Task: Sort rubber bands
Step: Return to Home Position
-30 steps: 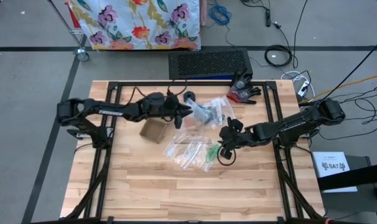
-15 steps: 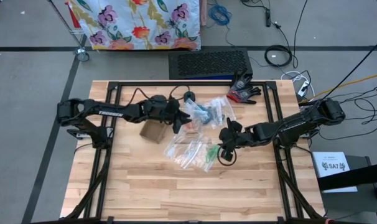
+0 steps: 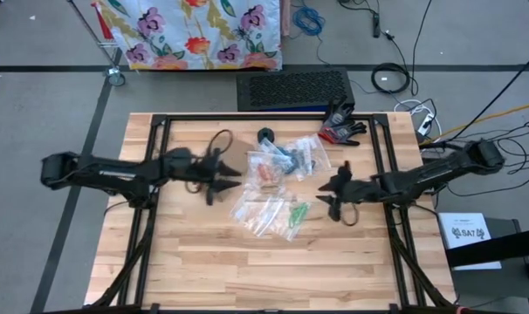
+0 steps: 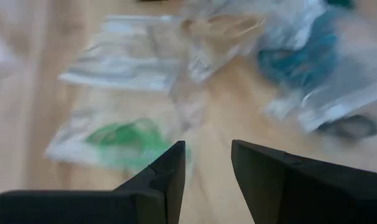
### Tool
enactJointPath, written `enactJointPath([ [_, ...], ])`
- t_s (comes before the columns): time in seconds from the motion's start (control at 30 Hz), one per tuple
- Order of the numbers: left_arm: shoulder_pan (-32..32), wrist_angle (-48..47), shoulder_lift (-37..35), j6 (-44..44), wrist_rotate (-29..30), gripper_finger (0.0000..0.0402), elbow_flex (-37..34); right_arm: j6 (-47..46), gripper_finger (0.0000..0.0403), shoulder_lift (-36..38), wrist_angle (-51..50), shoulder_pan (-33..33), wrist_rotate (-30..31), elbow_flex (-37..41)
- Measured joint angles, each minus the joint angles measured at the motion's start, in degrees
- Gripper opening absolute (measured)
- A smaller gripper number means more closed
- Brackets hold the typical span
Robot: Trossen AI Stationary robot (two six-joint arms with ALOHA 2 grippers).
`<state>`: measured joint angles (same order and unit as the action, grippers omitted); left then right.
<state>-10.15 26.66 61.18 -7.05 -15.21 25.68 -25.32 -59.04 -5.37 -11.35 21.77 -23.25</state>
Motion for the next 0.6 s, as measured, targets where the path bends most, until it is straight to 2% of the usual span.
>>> enactJointPath([
  [0.17,1.25,4.18,-10.56,0.79,0.43,0.0151,-12.45,0.44,0.0121,14.28,4.65,1.88,-7.29,10.69],
  [0.37,1.31,4.64,-21.11,1.49,0.66,0.0151,-19.31,2.7,0.0121,28.45,4.88,4.26,-6.93,15.39],
  [0.6,1.31,2.87,-27.95,1.54,3.04,0.0151,-25.05,2.62,0.0121,38.31,4.69,6.01,-6.63,19.97],
])
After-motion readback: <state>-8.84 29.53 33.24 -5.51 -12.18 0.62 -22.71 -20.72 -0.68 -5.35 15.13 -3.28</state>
